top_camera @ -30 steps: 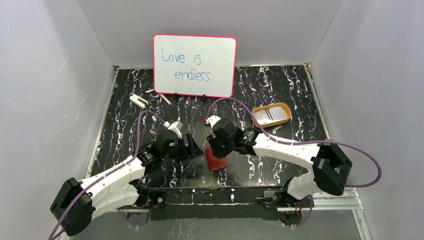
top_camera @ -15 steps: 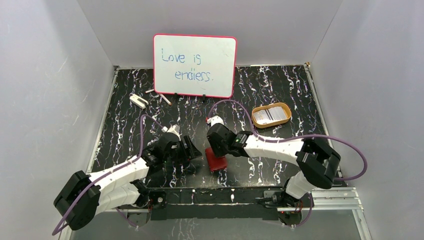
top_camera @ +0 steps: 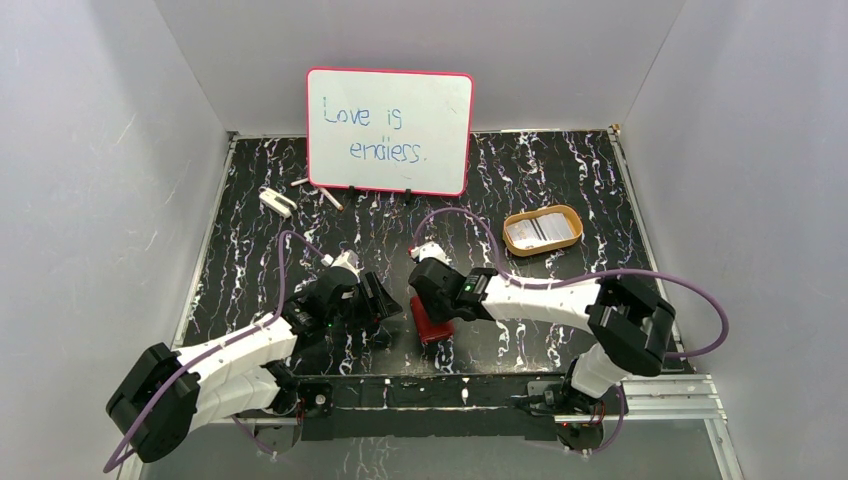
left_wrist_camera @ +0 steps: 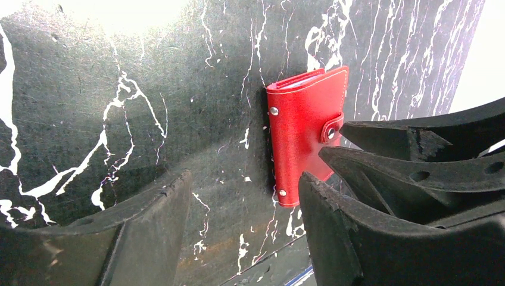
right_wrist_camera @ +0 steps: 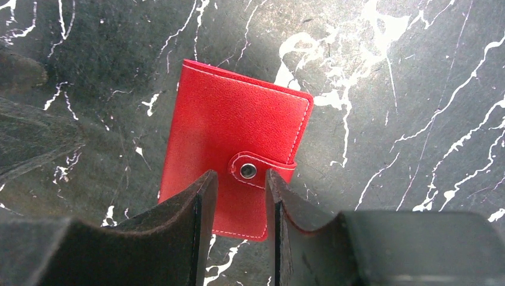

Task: Put the credit cards into the card holder
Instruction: Open the card holder at the center of the board.

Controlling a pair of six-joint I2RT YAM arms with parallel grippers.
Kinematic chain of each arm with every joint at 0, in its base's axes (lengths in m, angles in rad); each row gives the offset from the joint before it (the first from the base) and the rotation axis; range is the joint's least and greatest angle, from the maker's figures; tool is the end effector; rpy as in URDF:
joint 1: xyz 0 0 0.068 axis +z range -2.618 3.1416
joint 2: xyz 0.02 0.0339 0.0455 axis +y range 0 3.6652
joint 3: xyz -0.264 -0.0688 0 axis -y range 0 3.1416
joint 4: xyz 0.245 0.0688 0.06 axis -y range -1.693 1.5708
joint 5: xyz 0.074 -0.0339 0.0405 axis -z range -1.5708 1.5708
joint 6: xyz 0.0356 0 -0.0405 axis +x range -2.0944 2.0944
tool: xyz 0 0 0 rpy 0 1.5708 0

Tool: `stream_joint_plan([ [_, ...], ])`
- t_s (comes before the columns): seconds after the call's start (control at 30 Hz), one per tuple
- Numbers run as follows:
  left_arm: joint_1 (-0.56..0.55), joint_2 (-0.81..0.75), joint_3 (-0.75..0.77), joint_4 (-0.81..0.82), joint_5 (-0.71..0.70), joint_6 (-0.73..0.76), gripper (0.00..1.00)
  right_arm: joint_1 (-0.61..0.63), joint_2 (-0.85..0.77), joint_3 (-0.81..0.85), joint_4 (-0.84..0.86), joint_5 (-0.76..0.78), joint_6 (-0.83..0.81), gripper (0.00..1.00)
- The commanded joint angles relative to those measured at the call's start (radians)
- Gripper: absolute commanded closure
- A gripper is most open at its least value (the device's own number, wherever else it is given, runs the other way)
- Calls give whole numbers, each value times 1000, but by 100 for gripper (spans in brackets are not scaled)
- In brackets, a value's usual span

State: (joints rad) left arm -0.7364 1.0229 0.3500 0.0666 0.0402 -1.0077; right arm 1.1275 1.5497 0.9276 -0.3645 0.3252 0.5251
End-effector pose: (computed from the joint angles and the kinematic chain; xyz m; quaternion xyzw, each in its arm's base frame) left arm 0.1483 -0.1364 0.1706 -0.1106 0.8789 -0.3665 0.2846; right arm 0.1423 0.2733 0.1936 -0.2358 0.9163 0.1039 0.3066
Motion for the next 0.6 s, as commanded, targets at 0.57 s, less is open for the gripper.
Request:
stream_joint_plan([
  [0.57,-4,-34,-16,-16,-15,-11,37,4,86,60,-22,44,21,67],
])
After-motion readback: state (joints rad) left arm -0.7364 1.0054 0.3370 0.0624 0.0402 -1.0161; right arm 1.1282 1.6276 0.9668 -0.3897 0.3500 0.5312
